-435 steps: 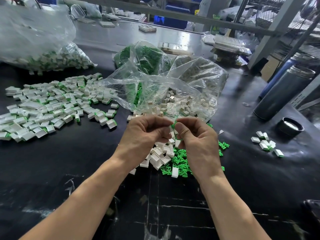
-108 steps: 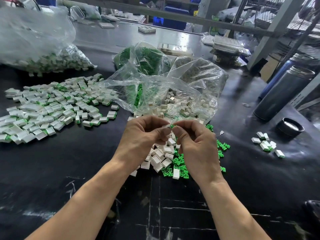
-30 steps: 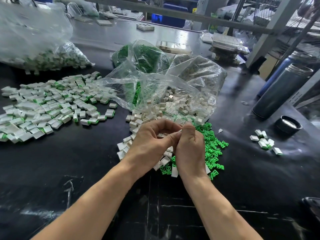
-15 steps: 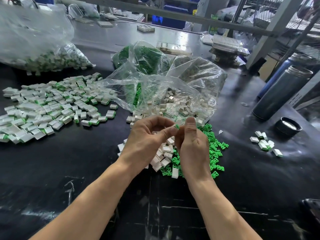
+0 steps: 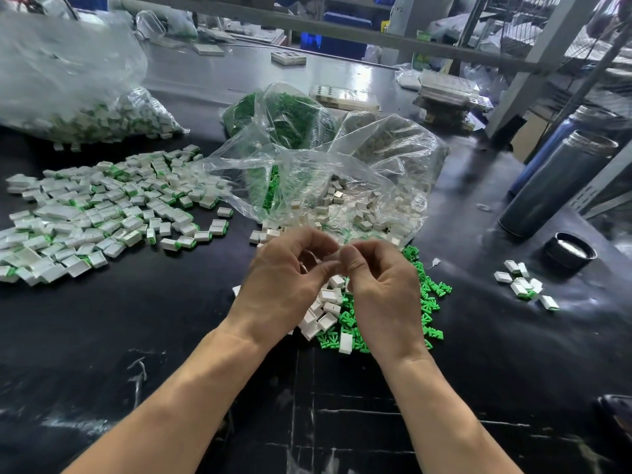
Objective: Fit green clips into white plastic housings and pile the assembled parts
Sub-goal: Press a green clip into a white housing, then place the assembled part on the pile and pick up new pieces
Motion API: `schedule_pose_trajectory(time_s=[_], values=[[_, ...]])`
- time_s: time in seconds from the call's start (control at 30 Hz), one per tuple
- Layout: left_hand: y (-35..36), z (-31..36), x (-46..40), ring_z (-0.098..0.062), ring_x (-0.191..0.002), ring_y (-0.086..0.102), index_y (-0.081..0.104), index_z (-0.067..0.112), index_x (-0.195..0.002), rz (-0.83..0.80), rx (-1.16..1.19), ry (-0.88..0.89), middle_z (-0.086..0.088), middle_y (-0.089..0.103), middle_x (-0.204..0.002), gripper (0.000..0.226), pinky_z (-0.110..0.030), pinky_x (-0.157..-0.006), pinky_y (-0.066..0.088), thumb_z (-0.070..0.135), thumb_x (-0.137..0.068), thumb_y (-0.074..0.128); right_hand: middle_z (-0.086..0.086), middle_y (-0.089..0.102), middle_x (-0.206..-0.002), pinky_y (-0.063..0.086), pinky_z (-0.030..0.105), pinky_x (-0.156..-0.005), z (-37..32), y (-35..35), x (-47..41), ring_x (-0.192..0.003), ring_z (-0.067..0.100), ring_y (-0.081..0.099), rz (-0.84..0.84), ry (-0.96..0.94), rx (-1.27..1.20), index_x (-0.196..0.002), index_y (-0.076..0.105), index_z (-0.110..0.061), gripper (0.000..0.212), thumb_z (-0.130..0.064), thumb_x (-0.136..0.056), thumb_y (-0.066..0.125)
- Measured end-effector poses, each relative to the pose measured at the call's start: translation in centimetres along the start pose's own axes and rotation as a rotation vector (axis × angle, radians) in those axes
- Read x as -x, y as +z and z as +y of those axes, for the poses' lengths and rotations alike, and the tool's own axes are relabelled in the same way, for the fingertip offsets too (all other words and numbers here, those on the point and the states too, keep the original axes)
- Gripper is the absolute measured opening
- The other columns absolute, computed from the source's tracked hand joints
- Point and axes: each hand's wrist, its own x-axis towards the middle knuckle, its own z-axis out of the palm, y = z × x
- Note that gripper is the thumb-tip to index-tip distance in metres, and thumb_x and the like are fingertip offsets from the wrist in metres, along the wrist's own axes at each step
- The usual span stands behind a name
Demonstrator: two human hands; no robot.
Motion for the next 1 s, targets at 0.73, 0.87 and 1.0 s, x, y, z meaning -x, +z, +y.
schedule_pose_trajectory(time_s=[0.73,0.87,1.0], values=[[-7.6,-4.7,-2.4,-0.035,-0.112,0.060,0.074,0.027,-0.108,0.270,-0.876,-0.408,-0.009,0.069,-0.117,0.016,-0.045,-0.100,0.043,0.028,-0.093,0.070,-0.008,0.068,-0.065,0.045,0.027,-0.058,1.1,-2.0,-1.6,-0.058,0.005,0.057,0.171,0.162,0.144,-0.076,0.071,-0.021,0.031,-0.037,-0.101,0.062],[-7.5,-4.9,-2.6,-0.039,-0.114,0.058,0.074,0.020,-0.117,0.324,-0.840,-0.313,-0.017,0.064,-0.119,0.026,-0.050,-0.100,0.045,0.015,-0.091,0.072,-0.009,0.068,-0.065,0.042,0.026,-0.057,1.3,-2.3,-1.9,-0.056,0.003,0.056,0.184,0.180,0.166,-0.079,0.073,-0.020,0.030,-0.037,-0.101,0.062],[-6.0,-4.2,-2.5,-0.012,-0.087,0.065,0.075,0.024,-0.102,0.228,-0.519,-0.219,0.004,0.071,-0.099,0.009,-0.034,-0.081,0.057,0.021,-0.093,0.075,-0.006,0.070,-0.072,0.048,0.032,-0.063,1.3,-2.7,-2.0,-0.067,0.014,0.063,0.163,0.177,0.247,-0.080,0.072,-0.020,0.031,-0.040,-0.101,0.060]])
